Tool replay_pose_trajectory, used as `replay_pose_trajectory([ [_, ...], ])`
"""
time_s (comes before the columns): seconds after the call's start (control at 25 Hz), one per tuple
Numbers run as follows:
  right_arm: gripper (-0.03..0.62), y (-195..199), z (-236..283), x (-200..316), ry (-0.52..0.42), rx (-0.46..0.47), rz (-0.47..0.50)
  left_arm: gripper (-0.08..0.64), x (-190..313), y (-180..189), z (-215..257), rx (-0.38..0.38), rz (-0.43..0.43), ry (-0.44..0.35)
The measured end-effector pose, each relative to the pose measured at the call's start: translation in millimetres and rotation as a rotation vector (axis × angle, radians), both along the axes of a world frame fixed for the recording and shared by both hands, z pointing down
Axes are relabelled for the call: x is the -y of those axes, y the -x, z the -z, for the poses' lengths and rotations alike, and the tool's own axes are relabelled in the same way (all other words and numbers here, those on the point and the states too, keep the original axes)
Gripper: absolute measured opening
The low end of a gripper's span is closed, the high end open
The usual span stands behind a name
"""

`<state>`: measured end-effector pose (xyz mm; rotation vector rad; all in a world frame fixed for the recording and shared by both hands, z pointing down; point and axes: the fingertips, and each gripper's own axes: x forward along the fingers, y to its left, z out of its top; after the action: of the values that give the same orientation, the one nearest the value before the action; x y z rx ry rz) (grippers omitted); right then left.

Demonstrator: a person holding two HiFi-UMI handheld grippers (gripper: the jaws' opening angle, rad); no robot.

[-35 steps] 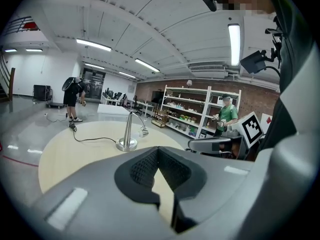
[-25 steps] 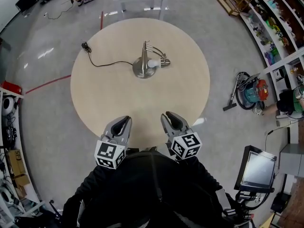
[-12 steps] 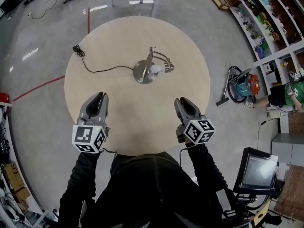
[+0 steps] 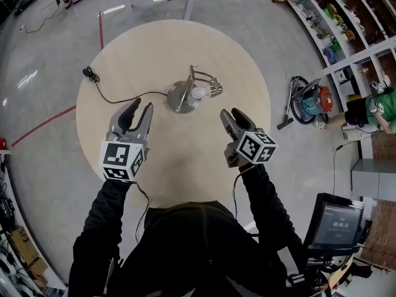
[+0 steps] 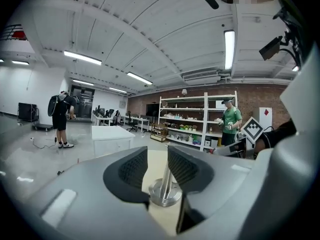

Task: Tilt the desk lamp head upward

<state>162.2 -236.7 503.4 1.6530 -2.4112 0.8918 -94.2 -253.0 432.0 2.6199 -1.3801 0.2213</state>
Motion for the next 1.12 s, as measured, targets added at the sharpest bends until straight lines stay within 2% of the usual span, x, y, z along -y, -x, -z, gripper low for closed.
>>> replay_pose_trajectory([
  [0.16,0.254,-13,-22,23,0.045,0.051,-0.026,0.149,17,-28,-10,0.04,-0.004,0.019],
  [0.28,0.274,-21,-36,38,0.074,0.102,-0.041,0.16,23,-48,-22,0.053,-0.017,0.052],
  [0.56,0.326,-21,-68,67,0.113,0.14,-0.053,0.227,44,-80,-56,0.102,-0.064,0.107],
  [0.76,0.333,-20,-99,78,0.169,0.165,-0.06,0.233,60,-102,-84,0.128,-0.106,0.152],
  [0.96,0.333,-12,-115,77,0.23,0.284,-0.09,0.233,62,-117,-94,0.153,-0.136,0.176],
  [1.12,0.333,-2,-120,84,0.24,0.335,-0.096,0.233,70,-125,-97,0.162,-0.15,0.183],
])
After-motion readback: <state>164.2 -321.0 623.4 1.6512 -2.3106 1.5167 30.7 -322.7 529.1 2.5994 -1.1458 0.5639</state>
